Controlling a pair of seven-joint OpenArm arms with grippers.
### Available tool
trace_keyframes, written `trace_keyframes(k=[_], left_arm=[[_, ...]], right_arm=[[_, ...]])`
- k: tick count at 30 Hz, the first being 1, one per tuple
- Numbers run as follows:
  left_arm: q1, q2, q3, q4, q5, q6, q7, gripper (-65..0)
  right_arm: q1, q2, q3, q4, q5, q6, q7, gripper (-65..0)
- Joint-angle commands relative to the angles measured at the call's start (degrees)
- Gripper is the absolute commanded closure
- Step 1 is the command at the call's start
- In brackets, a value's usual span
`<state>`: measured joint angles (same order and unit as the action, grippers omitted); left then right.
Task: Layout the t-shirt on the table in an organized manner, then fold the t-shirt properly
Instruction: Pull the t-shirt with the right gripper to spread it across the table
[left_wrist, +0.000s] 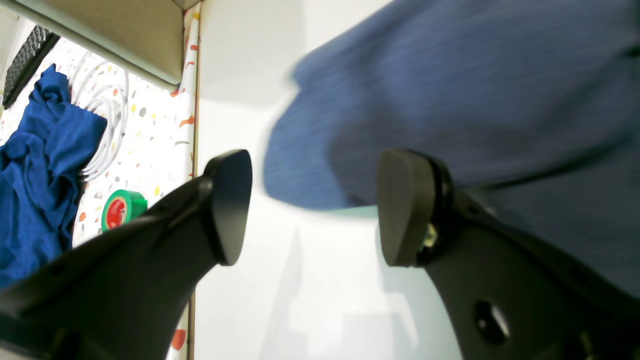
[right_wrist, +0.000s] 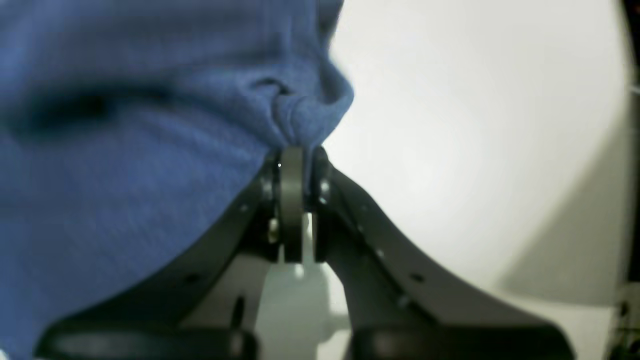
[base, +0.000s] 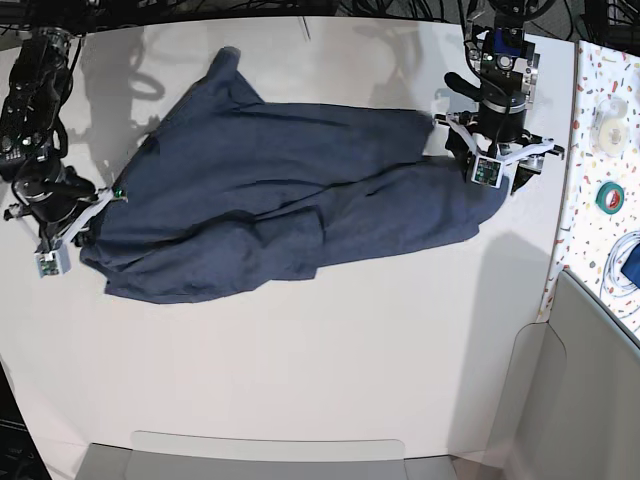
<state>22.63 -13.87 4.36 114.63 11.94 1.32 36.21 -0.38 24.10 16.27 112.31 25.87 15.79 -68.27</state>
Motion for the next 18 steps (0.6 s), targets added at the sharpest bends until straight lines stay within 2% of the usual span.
trace_keyframes(k=[1, 4, 8, 12, 14, 18], left_arm=[[-0.08, -0.24, -0.01, 0.93, 0.41, 0.48, -1.00, -38.5], [-0.08, -0.24, -0.18, 0.93, 0.41, 0.48, -0.91, -38.5], [-0.08, -0.24, -0.45, 0.93, 0.41, 0.48, -0.91, -38.5], [-0.08, -0.24, -0.45, 0.93, 0.41, 0.48, -0.91, -38.5], [-0.08, -0.24, -0.36, 0.93, 0.41, 0.48, -0.91, -38.5], [-0.08, -0.24, -0.01, 0.93, 0.41, 0.48, -0.91, -38.6]], right_arm=[[1.31, 0.74, 0.91, 1.14, 0.64, -0.28, 1.24, 0.0], [1.66, 0.56, 1.71, 0.79, 2.22, -0.28, 2.20, 0.0], [0.34, -0.93, -1.64, -1.32, 1.96, -0.28, 1.41, 0.0], [-3.00, -1.28, -2.16, -2.91, 1.78, -0.54, -0.35, -0.4], [-4.67, -1.02, -1.99, -2.82, 0.29, -0.54, -0.35, -4.7], [-6.34, -0.93, -1.99, -1.85, -5.69, -0.54, -0.35, -22.5]])
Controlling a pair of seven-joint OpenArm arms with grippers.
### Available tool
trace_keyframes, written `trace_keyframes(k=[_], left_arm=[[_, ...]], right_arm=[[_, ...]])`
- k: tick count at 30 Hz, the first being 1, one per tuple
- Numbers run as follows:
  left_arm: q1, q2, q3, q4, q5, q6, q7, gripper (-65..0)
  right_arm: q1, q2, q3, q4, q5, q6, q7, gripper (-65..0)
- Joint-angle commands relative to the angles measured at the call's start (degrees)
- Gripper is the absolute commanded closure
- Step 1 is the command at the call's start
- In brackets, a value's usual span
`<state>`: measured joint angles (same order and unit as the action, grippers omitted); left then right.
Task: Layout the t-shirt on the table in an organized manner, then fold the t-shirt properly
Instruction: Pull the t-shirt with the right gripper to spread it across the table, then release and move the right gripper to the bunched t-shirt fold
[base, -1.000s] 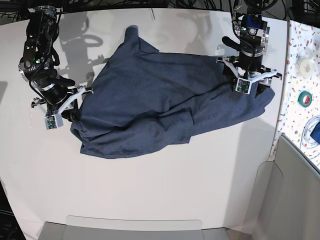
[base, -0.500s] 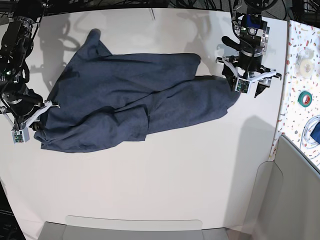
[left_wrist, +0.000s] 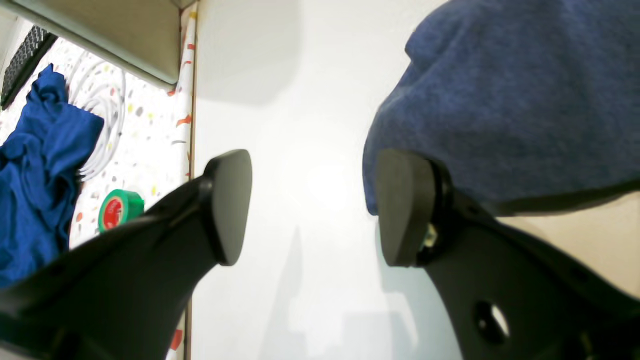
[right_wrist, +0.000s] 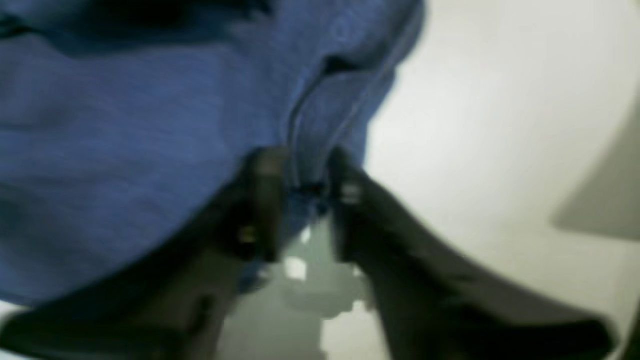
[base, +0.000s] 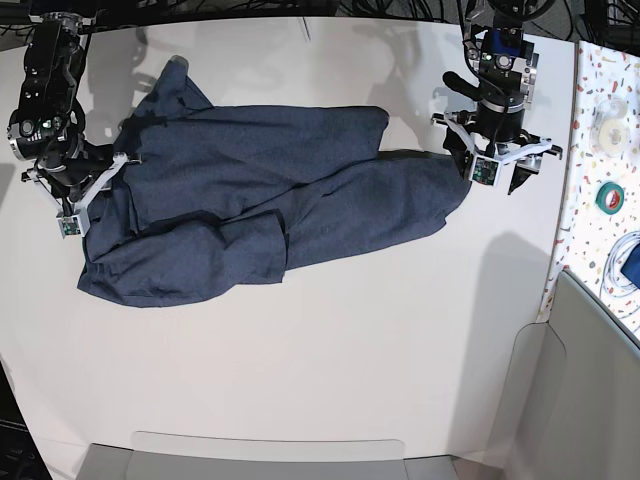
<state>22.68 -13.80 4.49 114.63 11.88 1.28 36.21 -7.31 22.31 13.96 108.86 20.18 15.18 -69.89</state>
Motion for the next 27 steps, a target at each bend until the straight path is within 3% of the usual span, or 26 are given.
trace_keyframes(k=[1, 4, 7, 12, 16, 17, 21, 27], left_arm=[[-0.13, -0.31, -0.05, 0.93, 0.47, 0.52, -0.91, -38.6], [-0.13, -0.31, -0.05, 0.93, 0.47, 0.52, -0.91, -38.6], [-0.13, -0.31, -0.05, 0.93, 0.47, 0.61, -0.91, -38.6], [1.02, -0.40, -0.49, 0.93, 0.30, 0.61, -0.91, -38.6], [1.37, -0.40, -0.05, 0.93, 0.21, 0.61, -0.91, -38.6], [1.46, -0.40, -0.05, 0.93, 0.21, 0.61, -0.91, -38.6], [1.28, -0.40, 0.04, 0.93, 0.21, 0.61, -0.91, -38.6], [1.37, -0.40, -0.14, 0.93, 0.21, 0.61, -0.91, -38.6]], right_arm=[[-0.12, 0.86, 0.33, 2.48, -0.80, 0.16, 1.27, -26.9], [-2.14, 0.86, 0.42, 6.79, -1.77, 0.25, 1.36, -40.2], [-2.75, 0.51, 2.88, 8.37, -1.50, 0.25, 1.45, -48.6], [-5.22, 0.86, 11.14, 7.41, -1.77, 0.42, 1.45, -50.9], [-4.60, 3.32, 11.41, 3.27, -1.59, 1.30, 1.62, -50.9], [-3.46, 3.32, 11.41, 1.43, -1.33, 3.59, 2.06, -50.9], [1.03, 1.04, 11.93, -8.33, -1.33, 19.15, 4.88, -50.9], [6.12, -2.74, 16.77, -17.30, -0.71, 24.82, 4.70, -50.9]])
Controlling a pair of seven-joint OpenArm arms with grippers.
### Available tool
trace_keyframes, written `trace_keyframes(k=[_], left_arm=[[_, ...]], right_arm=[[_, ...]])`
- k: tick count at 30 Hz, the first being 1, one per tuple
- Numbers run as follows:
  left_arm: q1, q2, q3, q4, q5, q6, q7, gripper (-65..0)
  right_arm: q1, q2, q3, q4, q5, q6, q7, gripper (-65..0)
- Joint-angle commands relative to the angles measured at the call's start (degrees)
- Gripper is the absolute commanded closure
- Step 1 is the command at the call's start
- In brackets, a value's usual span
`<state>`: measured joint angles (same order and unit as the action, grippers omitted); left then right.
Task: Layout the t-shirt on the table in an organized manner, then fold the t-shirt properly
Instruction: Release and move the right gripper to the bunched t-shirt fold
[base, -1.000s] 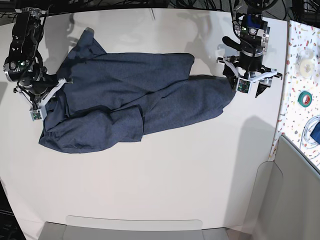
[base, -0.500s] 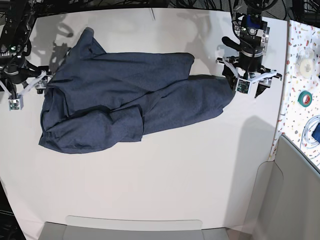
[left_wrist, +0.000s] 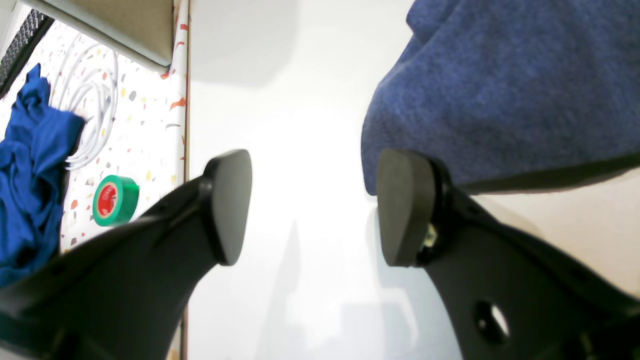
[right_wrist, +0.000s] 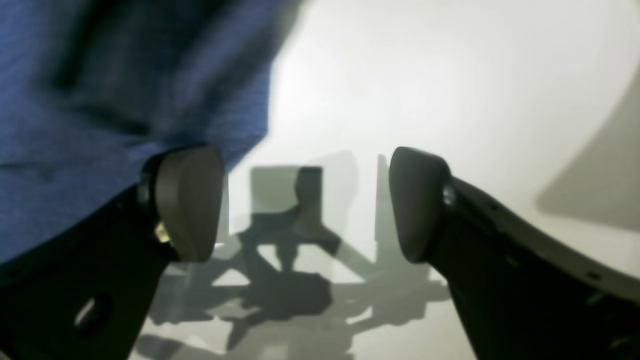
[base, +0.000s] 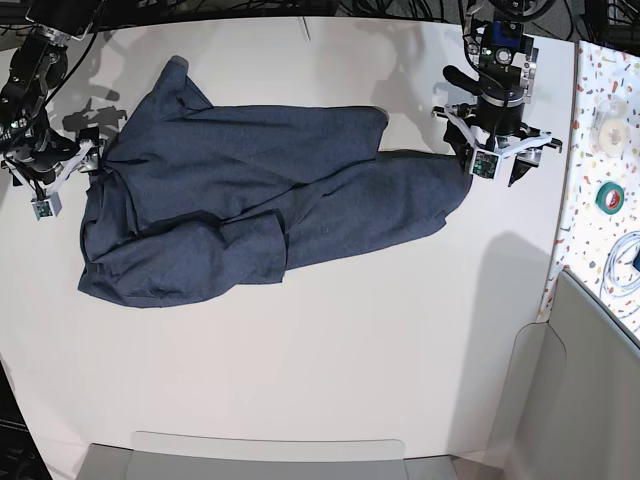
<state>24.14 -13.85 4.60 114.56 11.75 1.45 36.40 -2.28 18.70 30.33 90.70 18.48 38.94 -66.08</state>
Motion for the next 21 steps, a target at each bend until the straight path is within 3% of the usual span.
trace_keyframes(k=[1, 6, 9, 21], left_arm=[[-0.10, -0.35, -0.34, 1.00, 0.34, 0.44, -1.11, -38.6], [-0.01, -0.35, -0.16, 1.00, 0.34, 0.44, -1.11, -38.6], [-0.01, -0.35, -0.16, 1.00, 0.34, 0.44, -1.11, -38.6], [-0.01, -0.35, -0.16, 1.00, 0.43, 0.35, -1.11, -38.6]], right_arm=[[1.80, 0.69, 1.01, -0.28, 1.96, 1.06, 0.90, -50.9], [4.61, 1.30, 3.12, -10.65, 14.44, 1.06, 0.81, -50.9], [6.55, 1.74, 5.06, -17.16, 18.75, 1.06, 0.81, -50.9], [12.26, 1.39, 5.41, -20.32, 19.45, 1.06, 0.99, -50.9]])
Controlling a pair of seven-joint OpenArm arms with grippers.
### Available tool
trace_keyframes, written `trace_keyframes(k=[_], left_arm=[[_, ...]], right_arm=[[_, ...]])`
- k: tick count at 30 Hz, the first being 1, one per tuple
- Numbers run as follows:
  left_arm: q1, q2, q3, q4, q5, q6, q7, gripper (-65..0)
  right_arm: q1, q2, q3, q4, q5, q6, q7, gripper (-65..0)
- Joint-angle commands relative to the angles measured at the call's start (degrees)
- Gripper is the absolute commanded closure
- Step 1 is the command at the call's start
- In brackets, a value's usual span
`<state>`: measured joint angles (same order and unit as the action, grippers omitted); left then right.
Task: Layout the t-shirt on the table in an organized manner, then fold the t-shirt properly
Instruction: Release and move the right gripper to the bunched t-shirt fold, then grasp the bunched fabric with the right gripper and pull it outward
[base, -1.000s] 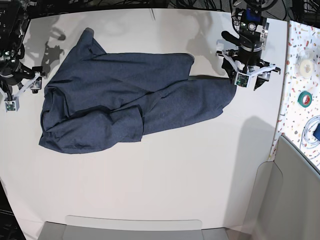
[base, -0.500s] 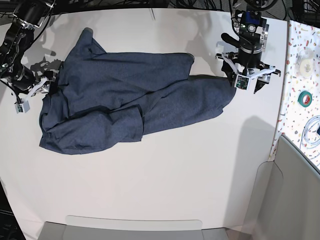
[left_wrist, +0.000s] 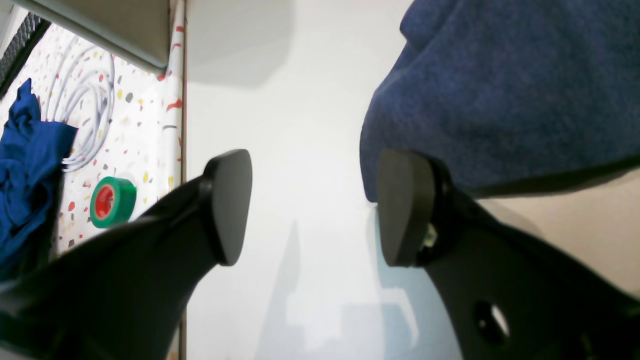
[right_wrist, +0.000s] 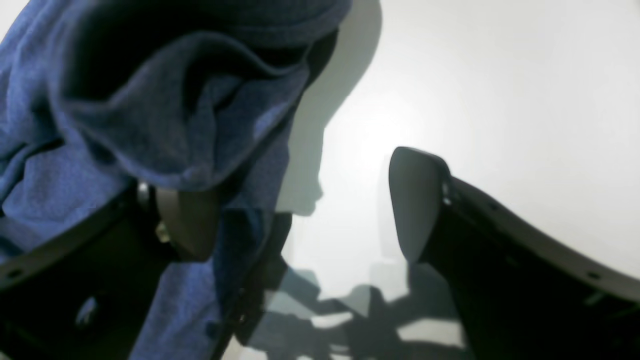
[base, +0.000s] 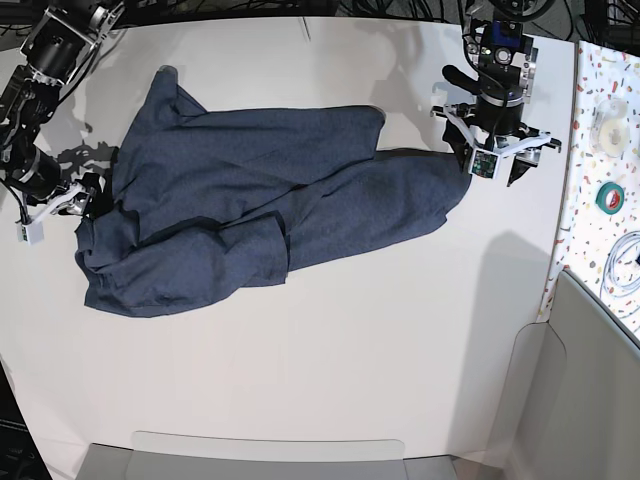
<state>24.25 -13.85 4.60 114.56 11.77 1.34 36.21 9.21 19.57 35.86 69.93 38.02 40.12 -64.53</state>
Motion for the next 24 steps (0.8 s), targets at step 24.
trace_keyframes(k=[24], left_arm=[[-0.29, -0.35, -0.69, 0.91, 0.49, 0.37, -0.91, -38.6]], right_arm=[[11.75, -10.30, -19.28, 0.62, -10.99, -0.12, 2.33, -50.8]])
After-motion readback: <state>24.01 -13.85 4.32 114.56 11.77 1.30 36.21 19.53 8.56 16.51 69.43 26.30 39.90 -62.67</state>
